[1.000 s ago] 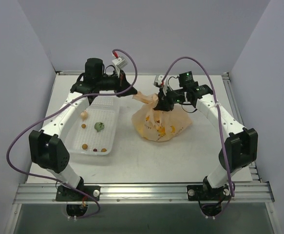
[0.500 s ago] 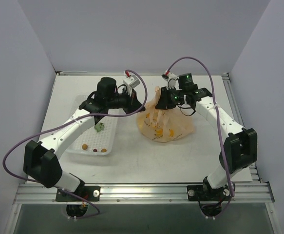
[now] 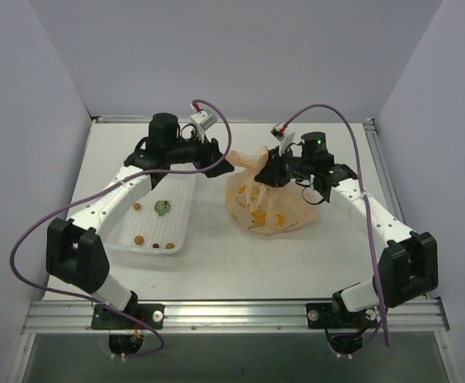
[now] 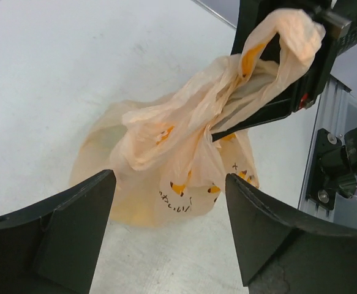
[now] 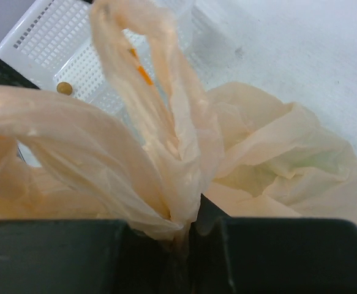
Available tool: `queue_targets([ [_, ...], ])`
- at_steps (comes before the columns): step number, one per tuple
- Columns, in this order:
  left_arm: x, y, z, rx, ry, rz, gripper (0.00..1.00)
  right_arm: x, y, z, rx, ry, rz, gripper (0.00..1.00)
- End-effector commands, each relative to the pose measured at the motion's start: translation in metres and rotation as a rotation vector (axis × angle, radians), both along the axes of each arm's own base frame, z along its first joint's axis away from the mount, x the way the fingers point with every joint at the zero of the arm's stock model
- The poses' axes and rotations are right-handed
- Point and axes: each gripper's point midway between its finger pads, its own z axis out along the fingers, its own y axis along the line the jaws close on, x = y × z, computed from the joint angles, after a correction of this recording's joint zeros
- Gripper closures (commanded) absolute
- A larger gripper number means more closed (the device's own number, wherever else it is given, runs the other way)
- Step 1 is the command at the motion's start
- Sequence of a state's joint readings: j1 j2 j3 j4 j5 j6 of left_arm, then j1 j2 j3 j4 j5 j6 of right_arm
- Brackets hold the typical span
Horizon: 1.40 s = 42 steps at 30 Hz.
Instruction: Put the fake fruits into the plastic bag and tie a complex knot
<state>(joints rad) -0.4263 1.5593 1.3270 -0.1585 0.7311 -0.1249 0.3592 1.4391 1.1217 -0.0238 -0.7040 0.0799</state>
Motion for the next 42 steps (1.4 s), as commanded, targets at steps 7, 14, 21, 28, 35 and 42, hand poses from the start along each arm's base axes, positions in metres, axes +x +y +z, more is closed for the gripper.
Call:
queue_targets([
  [7,-0.006,0.014,0.042,-0.034,-0.249,-0.272,0.02,-0.005,0.010,0.032,0.005,-0.279,0.207,1.00],
  [14,-0.002,0.019,0.026,0.031,-0.315,-0.299,0.04,-0.020,0.014,0.030,-0.018,-0.345,0.323,1.00],
  [21,-0.012,0.011,0.027,-0.024,-0.282,-0.388,0.11,-0.029,0.017,0.027,-0.044,-0.373,0.394,1.00],
  [28,-0.010,0.007,0.026,-0.028,-0.284,-0.402,0.19,-0.040,0.019,0.022,-0.066,-0.390,0.456,1.00],
  [35,-0.020,0.004,0.016,-0.034,-0.218,-0.454,0.60,-0.032,0.019,0.022,-0.066,-0.357,0.418,1.00],
  [42,-0.029,-0.002,0.008,0.031,-0.138,-0.420,1.00,-0.013,0.020,0.028,-0.042,-0.288,0.283,1.00],
])
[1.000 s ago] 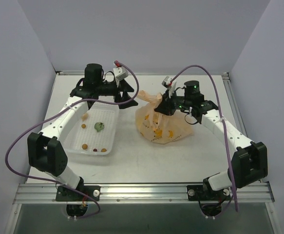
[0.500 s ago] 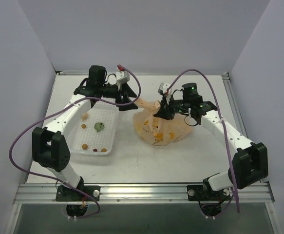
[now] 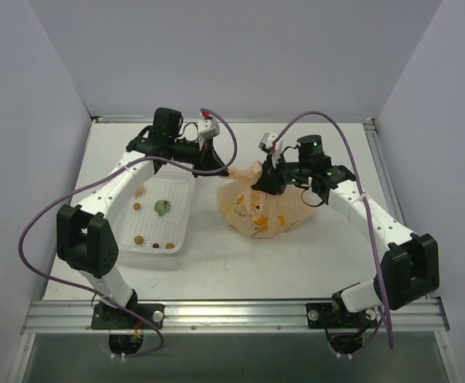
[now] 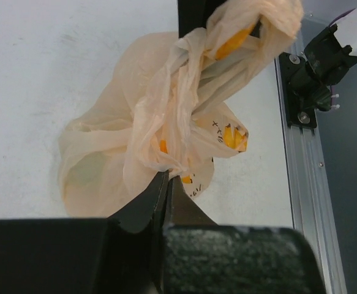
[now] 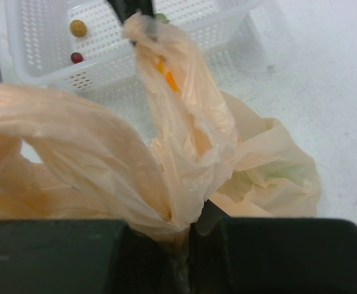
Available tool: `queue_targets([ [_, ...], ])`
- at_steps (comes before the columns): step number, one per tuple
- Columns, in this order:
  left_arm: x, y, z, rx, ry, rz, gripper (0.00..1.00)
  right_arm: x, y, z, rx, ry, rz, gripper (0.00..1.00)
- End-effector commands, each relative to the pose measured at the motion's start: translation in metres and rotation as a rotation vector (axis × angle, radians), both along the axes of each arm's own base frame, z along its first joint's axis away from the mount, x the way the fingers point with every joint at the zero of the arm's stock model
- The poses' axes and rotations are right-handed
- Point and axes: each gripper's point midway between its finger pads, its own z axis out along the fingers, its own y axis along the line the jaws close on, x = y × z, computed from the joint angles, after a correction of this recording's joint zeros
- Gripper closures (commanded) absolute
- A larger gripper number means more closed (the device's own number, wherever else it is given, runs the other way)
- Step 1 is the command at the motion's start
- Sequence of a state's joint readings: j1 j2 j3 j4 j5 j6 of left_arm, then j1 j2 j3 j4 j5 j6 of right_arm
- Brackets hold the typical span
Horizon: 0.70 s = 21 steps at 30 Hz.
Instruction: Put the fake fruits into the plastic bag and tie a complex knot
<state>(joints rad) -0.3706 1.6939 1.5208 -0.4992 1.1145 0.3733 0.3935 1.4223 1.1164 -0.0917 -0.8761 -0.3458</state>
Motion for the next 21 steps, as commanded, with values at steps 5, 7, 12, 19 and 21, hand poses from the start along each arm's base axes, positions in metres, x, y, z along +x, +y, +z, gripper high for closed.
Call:
queue_targets([
  [5,0.000,-0.004,0.030,0.038,0.100,0.121,1.00,0.064,-0.024,0.024,0.033,0.108,-0.532,1.00],
  [7,-0.005,-0.010,0.032,0.041,0.226,0.174,1.00,0.074,-0.036,0.022,0.050,0.200,-0.732,1.00],
  [12,-0.014,-0.037,0.010,0.099,0.528,0.343,1.00,0.081,-0.035,0.022,0.108,0.290,-0.933,1.00],
  [19,0.011,-0.057,-0.043,0.082,0.598,0.528,1.00,0.079,-0.029,0.027,0.256,0.424,-1.030,1.00],
  [21,0.024,-0.062,-0.043,0.001,0.586,0.563,1.00,0.073,-0.030,0.020,0.266,0.457,-1.034,1.00],
])
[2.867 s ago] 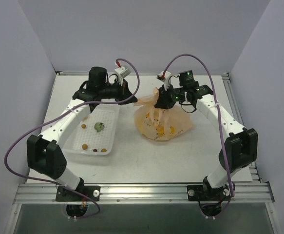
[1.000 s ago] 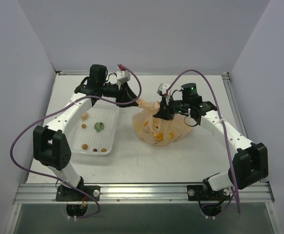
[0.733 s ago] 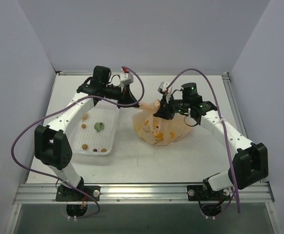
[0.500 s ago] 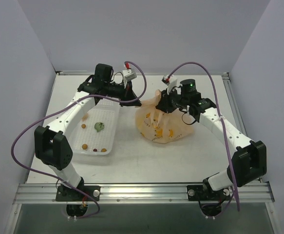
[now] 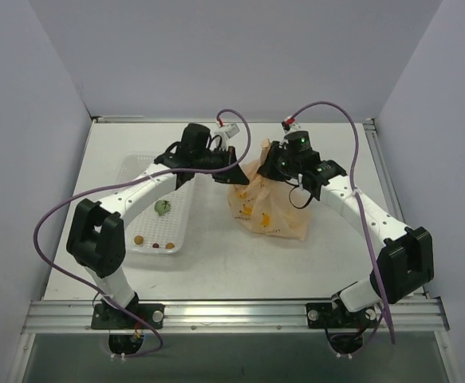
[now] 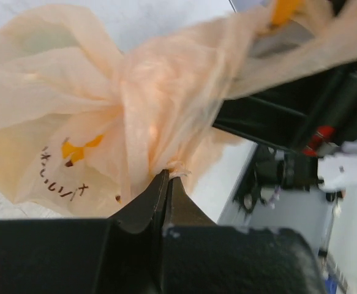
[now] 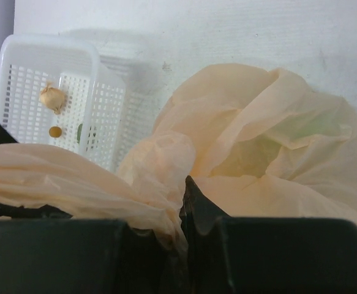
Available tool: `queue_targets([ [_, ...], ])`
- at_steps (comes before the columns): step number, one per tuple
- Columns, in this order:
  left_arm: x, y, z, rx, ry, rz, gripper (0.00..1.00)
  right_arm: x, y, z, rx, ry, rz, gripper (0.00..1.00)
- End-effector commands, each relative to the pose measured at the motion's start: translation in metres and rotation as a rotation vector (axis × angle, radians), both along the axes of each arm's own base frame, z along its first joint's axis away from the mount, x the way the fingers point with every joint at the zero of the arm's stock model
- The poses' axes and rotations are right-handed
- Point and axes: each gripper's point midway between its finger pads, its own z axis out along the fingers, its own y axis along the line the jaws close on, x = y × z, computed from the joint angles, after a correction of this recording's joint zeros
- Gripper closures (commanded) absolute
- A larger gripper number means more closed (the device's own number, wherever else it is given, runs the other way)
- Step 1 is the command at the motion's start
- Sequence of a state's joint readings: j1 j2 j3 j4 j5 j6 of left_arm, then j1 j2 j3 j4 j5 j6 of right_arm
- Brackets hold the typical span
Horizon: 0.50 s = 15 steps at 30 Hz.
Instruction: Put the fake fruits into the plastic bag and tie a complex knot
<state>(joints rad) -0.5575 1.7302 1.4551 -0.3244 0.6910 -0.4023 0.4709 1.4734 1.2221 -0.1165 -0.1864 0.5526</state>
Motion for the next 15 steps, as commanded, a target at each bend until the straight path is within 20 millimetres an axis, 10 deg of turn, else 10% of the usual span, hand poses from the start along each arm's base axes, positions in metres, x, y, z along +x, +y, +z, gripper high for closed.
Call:
queue_targets([
  [1,0.028,-0.002,-0.021,-0.065,0.029,0.185,1.00,0.012,-0.008,0.016,0.103,-0.028,-0.136,1.00],
  [15,0.005,-0.058,-0.039,-0.322,0.113,0.059,1.00,0.003,0.005,0.001,0.219,-0.041,-0.058,1.00],
])
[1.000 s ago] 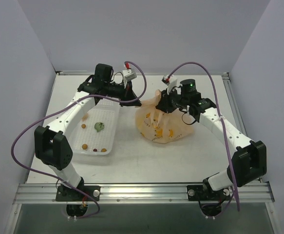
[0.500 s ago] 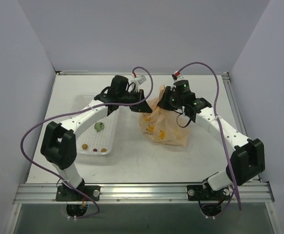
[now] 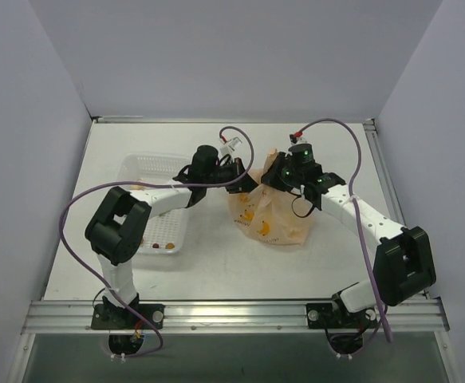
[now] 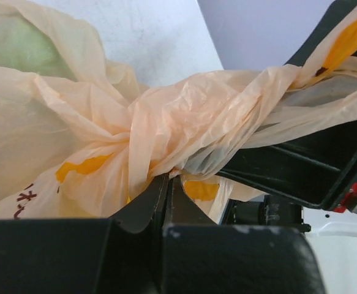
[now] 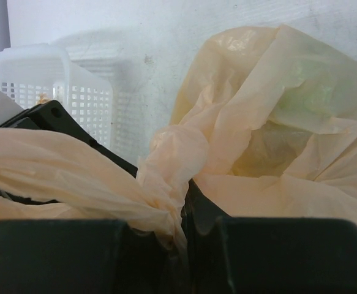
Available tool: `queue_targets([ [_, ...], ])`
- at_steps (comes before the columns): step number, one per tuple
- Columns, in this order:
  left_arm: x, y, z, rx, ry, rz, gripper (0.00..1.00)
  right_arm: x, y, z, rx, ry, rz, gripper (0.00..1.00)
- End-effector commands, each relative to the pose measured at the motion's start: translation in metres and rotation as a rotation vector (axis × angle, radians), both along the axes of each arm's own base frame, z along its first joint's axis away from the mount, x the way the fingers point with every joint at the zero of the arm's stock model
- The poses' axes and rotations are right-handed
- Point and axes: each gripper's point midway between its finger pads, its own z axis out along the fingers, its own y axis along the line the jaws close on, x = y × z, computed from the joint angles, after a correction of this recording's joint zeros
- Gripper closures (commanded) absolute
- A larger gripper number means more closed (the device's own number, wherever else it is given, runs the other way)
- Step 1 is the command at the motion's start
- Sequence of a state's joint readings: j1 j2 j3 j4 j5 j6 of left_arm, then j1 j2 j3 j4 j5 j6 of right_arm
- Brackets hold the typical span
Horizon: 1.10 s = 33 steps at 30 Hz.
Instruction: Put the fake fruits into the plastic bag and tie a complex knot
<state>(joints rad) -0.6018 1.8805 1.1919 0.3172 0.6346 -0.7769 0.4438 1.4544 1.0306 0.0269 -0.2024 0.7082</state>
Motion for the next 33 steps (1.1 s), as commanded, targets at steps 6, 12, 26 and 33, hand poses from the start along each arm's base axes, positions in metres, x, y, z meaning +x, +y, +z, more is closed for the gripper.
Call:
queue_targets([
  [6,-0.002,-0.007,0.025,-0.161,-0.018,-0.020,1.00,-0.015,0.001,0.068,0.125,-0.164,0.284,0.54],
  [12,-0.001,-0.005,0.034,-0.170,-0.042,-0.045,1.00,-0.029,-0.063,0.089,0.054,-0.191,0.304,0.30],
  [26,-0.019,-0.017,0.033,-0.152,-0.025,-0.108,1.00,-0.018,-0.074,0.001,0.065,-0.009,0.401,0.71],
  [33,-0.032,-0.027,0.016,-0.130,0.021,-0.139,1.00,-0.055,-0.046,-0.011,0.188,0.044,0.527,0.54],
])
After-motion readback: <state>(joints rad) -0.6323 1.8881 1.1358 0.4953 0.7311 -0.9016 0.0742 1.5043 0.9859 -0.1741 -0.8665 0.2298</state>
